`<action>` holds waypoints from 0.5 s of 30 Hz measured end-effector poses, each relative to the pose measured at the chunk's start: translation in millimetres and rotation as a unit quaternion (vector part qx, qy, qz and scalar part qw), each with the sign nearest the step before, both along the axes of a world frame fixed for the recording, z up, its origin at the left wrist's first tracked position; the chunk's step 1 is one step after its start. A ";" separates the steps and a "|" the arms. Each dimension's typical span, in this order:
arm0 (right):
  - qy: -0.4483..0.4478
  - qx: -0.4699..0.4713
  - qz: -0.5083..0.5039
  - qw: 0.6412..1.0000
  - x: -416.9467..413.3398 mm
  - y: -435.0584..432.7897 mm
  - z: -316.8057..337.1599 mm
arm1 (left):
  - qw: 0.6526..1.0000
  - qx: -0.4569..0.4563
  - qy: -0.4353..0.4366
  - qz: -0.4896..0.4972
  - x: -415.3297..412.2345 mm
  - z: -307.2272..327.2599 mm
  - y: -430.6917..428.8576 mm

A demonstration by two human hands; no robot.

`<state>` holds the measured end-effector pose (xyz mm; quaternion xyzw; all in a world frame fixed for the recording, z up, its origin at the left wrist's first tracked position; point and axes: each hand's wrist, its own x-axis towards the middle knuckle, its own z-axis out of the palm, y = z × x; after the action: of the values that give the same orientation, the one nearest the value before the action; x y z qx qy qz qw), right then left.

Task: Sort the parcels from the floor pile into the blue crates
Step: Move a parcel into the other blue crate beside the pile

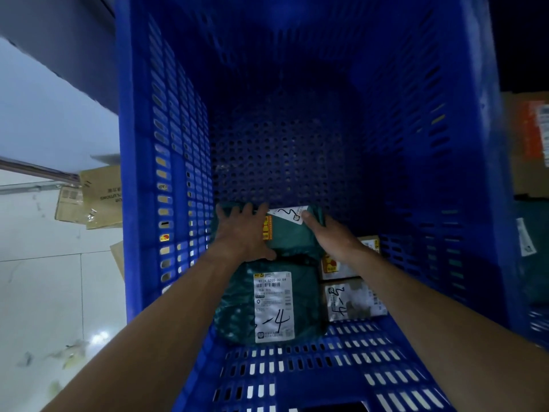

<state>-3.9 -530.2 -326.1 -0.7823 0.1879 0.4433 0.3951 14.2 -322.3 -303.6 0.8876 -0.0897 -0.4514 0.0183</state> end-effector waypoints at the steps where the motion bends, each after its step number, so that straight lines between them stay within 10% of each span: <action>1: 0.004 0.018 -0.020 1.000 -1.2 -1.4 -1.2 | 0.999 -0.007 -0.030 -0.021 -1.1 0.2 0.3; 8: 0.003 -0.005 0.018 1.000 -11.0 0.2 -5.6 | 0.997 -0.009 -0.066 -0.044 -10.6 4.0 -0.9; 15: -0.018 -0.014 0.081 0.996 -12.2 -3.8 -8.4 | 0.994 0.014 0.110 -0.019 24.5 2.4 16.8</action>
<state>-16.2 -534.1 -334.4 -0.8083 0.1229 0.4567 0.3508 38.8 -305.5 -301.1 0.8311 -0.0977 -0.5475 0.0073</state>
